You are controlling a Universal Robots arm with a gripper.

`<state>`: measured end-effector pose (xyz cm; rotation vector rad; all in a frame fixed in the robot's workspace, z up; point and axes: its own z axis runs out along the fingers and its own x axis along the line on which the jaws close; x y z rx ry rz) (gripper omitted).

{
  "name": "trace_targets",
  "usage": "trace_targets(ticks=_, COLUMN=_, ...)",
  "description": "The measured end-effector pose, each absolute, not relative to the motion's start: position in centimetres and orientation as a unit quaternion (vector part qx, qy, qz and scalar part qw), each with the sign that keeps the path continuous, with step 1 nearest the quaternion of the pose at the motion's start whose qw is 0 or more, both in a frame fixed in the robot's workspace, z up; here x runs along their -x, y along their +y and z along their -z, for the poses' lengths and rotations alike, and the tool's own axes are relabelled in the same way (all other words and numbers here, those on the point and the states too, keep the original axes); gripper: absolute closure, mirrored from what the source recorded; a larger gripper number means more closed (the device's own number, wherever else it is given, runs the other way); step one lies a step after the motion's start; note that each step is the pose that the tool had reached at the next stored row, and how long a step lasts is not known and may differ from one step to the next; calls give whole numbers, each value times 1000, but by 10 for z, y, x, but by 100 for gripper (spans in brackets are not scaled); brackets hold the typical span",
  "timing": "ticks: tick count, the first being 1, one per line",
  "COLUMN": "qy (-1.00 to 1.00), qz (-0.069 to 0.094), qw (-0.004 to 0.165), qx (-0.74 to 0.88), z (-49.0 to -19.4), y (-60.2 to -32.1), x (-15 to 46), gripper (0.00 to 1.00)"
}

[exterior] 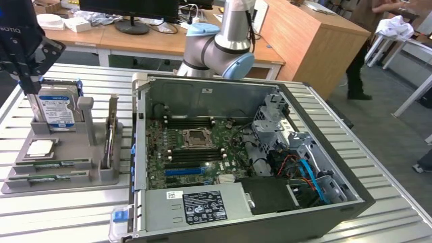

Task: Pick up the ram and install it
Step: 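Reach for the ram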

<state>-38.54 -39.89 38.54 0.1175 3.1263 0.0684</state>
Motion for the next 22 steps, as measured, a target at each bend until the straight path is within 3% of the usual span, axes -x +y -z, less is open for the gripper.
trace_targets(ticks=22, qy=999, qz=-22, qw=6, qx=-38, z=-385, y=-413, x=386, gripper=90)
